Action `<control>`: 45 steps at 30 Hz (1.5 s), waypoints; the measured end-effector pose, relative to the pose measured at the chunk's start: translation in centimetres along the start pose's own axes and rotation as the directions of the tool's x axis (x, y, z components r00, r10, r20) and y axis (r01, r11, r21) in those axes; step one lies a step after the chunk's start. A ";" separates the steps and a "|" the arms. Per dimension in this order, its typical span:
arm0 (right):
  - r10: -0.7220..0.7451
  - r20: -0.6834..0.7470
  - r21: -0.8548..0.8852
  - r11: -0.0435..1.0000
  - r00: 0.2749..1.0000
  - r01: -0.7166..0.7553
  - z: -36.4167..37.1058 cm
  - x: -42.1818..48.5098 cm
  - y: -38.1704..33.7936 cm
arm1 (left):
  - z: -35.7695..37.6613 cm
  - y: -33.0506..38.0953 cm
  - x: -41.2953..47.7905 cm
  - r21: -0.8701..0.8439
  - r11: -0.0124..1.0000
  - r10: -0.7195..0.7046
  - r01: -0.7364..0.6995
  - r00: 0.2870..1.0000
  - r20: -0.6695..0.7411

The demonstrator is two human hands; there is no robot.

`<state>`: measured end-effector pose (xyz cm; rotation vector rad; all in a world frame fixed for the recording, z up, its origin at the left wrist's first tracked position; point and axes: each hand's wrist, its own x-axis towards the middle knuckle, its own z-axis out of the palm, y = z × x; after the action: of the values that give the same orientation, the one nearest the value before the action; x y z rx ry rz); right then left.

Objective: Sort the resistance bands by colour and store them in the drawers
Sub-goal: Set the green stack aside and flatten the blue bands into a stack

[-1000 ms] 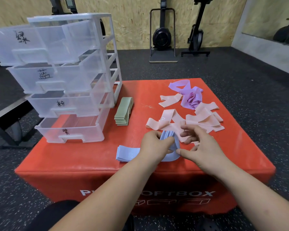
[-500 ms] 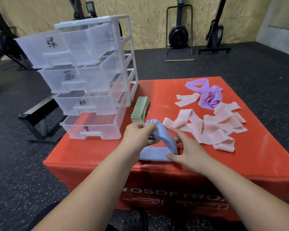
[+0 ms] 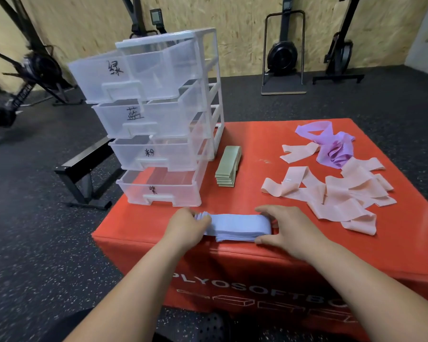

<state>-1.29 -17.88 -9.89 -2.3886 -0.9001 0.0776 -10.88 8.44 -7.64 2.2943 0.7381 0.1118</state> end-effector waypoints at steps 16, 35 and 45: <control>-0.060 0.053 -0.105 0.992 0.997 0.066 -1.0 0.4 0.5 | 0.7 1.9 1.5 0.347 0.580 0.627 -0.736 0.676 0.386; -0.033 0.105 -0.312 0.948 0.994 0.065 -1.8 1.3 -0.7 | 0.8 1.9 1.9 0.172 0.639 0.677 -0.750 0.654 0.337; 0.360 0.077 -0.075 0.932 0.930 -0.354 -1.3 1.1 -1.6 | 0.8 1.3 2.2 0.136 0.654 0.686 -0.744 0.659 0.308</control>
<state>-1.03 -16.90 -7.82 -2.5972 -0.4996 0.3046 -8.23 8.36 -7.68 2.6604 -0.3590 0.1154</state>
